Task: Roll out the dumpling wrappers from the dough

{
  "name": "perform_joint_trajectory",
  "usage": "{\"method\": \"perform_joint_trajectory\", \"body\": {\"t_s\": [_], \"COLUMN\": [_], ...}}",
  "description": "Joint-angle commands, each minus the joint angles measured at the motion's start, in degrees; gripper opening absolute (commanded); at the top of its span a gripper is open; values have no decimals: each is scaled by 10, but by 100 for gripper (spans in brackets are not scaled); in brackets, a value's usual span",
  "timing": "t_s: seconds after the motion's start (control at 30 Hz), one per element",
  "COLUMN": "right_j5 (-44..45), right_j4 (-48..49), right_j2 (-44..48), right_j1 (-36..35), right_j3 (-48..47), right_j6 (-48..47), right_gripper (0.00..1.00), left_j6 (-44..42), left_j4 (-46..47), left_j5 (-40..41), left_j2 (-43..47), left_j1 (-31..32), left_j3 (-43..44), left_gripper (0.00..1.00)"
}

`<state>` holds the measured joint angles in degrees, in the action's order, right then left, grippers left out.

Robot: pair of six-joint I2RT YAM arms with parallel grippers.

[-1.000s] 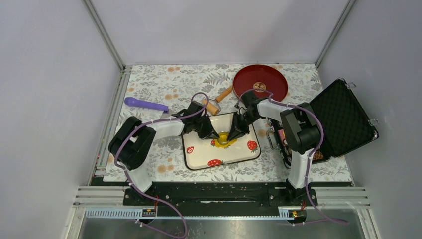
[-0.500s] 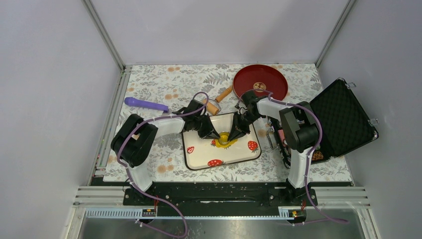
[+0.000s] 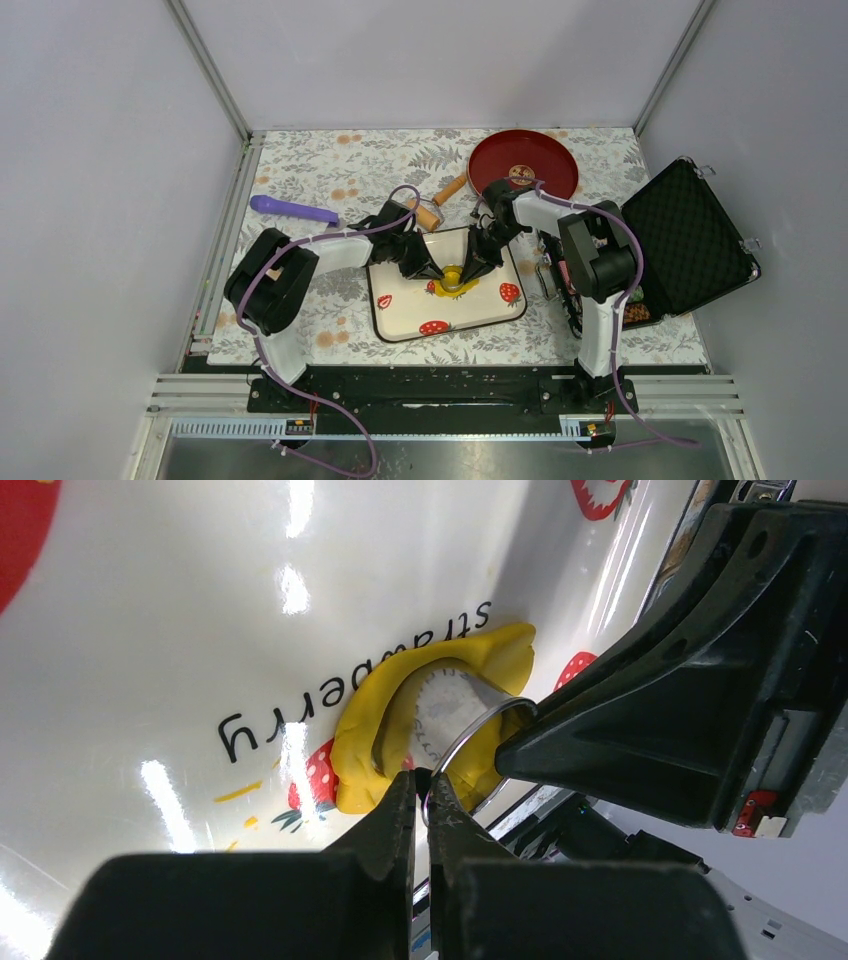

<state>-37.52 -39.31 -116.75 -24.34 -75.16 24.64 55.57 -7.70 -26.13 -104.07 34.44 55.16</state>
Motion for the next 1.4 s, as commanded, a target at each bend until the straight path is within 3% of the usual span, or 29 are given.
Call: {"method": "perform_joint_trajectory", "body": {"t_s": [0.0, 0.43, 0.77, 0.97, 1.37], "right_j5": [92, 86, 64, 66, 79], "right_j4": [-28, -40, -51, -74, -111], "right_j2": [-62, -65, -50, -37, 5], "right_j1": [-36, -41, -40, -41, -40], "right_j3": [28, 18, 2, -22, -59], "right_j6": [-29, -43, -55, -62, -66], "right_gripper": [0, 0, 13, 28, 45], "left_j6": [1, -5, -9, -19, -46], "left_j4": [-115, -126, -146, -165, -181], "left_j5": [119, 127, 147, 153, 147], "left_j2": [-90, -104, -75, -55, 15], "left_j1": [39, 40, 39, 39, 38], "left_j3": [-43, -38, -26, 1, 67], "left_gripper": [0, 0, 0, 11, 39]}}
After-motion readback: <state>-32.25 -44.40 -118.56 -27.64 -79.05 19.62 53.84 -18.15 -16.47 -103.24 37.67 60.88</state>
